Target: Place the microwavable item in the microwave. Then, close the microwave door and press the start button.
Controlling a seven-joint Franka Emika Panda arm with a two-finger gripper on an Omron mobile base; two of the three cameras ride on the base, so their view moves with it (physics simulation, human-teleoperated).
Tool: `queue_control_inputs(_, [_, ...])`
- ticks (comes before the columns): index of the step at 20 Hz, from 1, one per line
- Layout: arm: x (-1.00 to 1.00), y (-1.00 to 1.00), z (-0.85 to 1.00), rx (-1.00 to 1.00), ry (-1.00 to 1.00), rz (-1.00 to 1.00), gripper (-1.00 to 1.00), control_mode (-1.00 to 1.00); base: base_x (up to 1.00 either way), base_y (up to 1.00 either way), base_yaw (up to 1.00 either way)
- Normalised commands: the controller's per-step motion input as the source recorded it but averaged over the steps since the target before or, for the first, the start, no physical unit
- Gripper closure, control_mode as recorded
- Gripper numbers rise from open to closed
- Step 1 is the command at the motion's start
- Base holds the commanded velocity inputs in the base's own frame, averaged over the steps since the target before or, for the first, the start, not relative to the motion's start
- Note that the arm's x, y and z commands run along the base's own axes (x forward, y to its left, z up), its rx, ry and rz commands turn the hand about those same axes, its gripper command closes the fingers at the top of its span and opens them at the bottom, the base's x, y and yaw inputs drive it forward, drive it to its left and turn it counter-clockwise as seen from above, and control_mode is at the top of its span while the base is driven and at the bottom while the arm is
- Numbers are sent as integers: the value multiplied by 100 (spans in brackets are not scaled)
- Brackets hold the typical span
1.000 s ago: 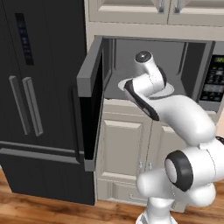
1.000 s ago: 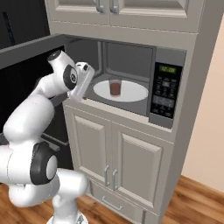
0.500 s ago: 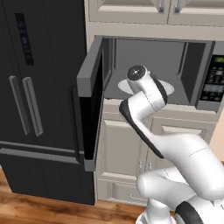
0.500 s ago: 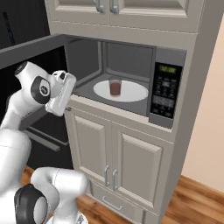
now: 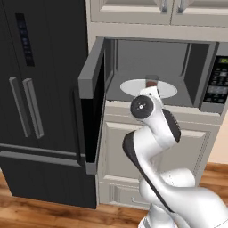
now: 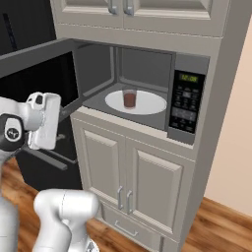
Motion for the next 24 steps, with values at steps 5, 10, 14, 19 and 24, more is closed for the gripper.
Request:
queue_control_inputs(5, [-100,33,17,-20,-21,4,-100,-100,0,0,0])
queue_control_inputs(10, [-100,46,22,-22,-27,1,-100,-100,0,0,0])
queue_control_inputs(14, [-100,73,13,-24,-29,0,-100,-100,0,0,0])
queue_control_inputs(19, [-96,86,-18,-23,-13,0,-100,-100,0,0,0])
queue_control_inputs(24, [-28,100,-38,-23,0,0,-100,-100,0,0,0])
